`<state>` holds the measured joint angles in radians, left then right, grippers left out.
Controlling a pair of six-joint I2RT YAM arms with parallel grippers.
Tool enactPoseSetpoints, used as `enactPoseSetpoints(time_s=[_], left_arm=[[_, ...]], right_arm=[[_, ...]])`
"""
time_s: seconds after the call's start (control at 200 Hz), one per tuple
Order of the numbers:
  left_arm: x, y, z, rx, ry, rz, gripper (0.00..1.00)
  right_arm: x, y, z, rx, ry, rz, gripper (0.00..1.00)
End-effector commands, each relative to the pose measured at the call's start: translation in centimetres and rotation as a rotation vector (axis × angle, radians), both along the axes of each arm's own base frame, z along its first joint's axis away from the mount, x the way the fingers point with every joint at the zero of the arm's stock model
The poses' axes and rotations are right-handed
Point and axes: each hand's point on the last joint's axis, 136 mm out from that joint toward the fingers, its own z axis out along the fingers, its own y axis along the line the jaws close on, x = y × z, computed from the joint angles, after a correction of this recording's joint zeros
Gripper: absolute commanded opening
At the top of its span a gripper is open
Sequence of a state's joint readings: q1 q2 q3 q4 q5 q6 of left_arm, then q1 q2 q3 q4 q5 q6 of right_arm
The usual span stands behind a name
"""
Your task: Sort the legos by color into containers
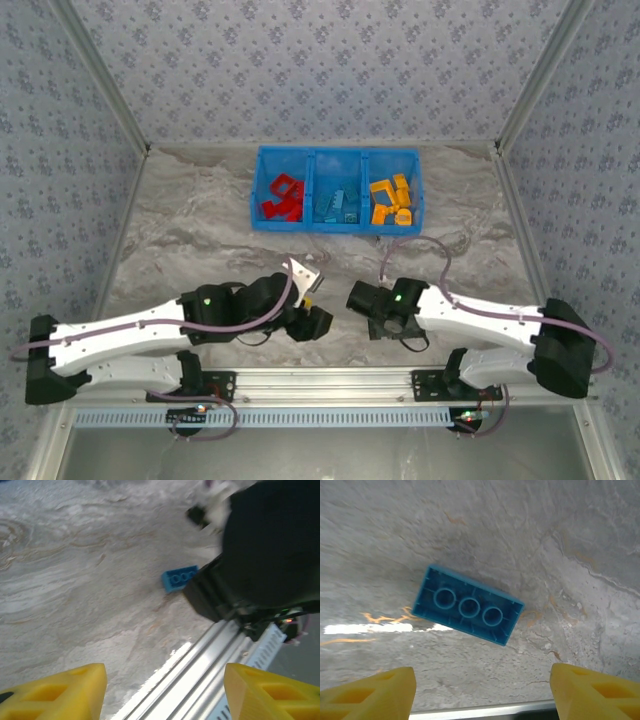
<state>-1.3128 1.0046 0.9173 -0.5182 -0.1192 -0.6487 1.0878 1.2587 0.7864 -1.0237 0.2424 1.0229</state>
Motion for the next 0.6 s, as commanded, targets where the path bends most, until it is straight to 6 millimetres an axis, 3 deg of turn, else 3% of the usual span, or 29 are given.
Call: enactPoseSetpoints(time_s=[0.0,0.245,0.39,0.595], left_arm=[[-1.4,-0.5,1.7,-0.107,0.017,-0.042,0.64],[-2.1,1.0,2.3,-0.156,0.04,-0.027,0.65],[-1.8,0.9,3.4,-0.183,0.018,-0.019,0.66],[-1.8,0.0,3.3,-0.169,0.025,-0.028,0.67]], right_arm=[[-0.5,-0.8,-1.3,-0.083,0.04,0.022,0.75],[0.4,-1.2,-3.4,-0.201,0.085,0.027,0.76],[2.4,-1.6,-3.5,-0.176,0.07,-0.019,0.76],[4.9,-1.6,-4.0,-0.103,0.09,-0.054,0.74]])
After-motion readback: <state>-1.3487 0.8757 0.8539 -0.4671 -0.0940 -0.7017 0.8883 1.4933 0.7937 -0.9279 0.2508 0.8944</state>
